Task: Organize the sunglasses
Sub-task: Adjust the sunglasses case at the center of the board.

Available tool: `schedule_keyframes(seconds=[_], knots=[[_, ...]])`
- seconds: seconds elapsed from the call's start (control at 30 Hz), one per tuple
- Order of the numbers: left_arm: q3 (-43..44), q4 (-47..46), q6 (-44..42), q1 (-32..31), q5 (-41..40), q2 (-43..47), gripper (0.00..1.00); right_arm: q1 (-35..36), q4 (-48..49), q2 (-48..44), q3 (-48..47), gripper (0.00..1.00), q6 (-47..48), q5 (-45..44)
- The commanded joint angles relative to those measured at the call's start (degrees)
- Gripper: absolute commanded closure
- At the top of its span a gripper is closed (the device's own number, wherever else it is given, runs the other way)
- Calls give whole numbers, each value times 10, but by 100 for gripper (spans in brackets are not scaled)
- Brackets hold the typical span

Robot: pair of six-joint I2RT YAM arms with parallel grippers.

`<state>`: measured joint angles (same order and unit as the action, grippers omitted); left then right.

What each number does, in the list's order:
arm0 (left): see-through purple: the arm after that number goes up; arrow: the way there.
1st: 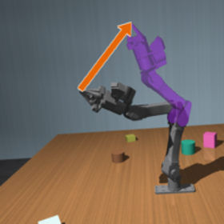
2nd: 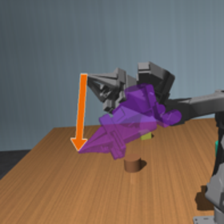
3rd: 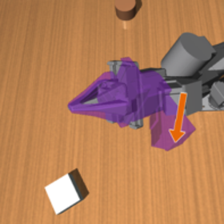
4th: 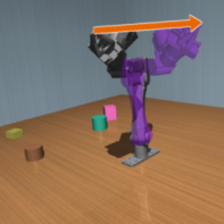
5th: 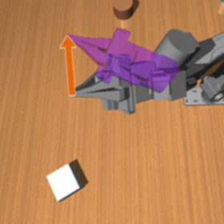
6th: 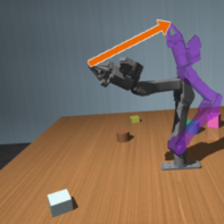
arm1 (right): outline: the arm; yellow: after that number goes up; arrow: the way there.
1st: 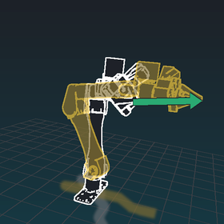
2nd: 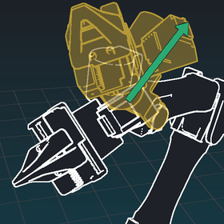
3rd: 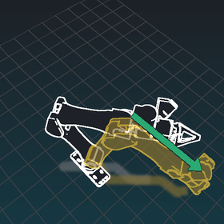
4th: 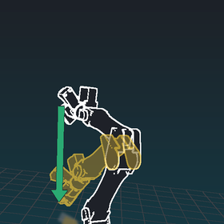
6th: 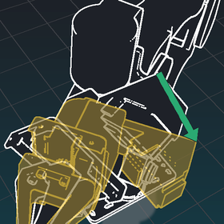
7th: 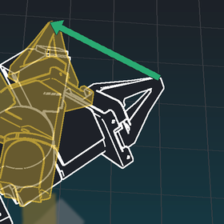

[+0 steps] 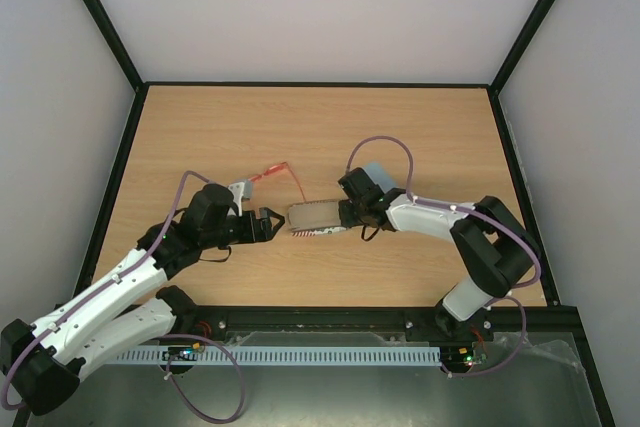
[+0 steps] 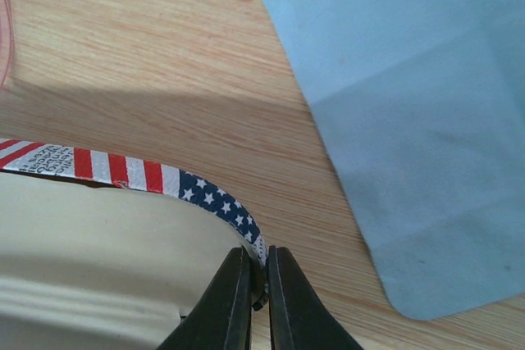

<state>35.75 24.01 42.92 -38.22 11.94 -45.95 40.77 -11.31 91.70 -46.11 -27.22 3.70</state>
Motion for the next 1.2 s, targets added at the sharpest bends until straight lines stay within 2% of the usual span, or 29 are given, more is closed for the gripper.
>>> schedule_keyframes(seconds=[0.0, 0.33, 0.6, 1.17], knots=[[21, 10, -5, 3, -1, -2, 11, -11, -26, -29, 6, 95, 3, -55], [7, 7, -5, 6, -14, -5, 11, -63, -34, -52, 18, 95, -1, -80], [16, -8, -11, 30, -21, -36, 11, -64, -11, -28, -10, 95, -9, -32], [-10, 14, -25, 83, 0, 5, 11, -1, 10, 94, -127, 96, -37, -6]])
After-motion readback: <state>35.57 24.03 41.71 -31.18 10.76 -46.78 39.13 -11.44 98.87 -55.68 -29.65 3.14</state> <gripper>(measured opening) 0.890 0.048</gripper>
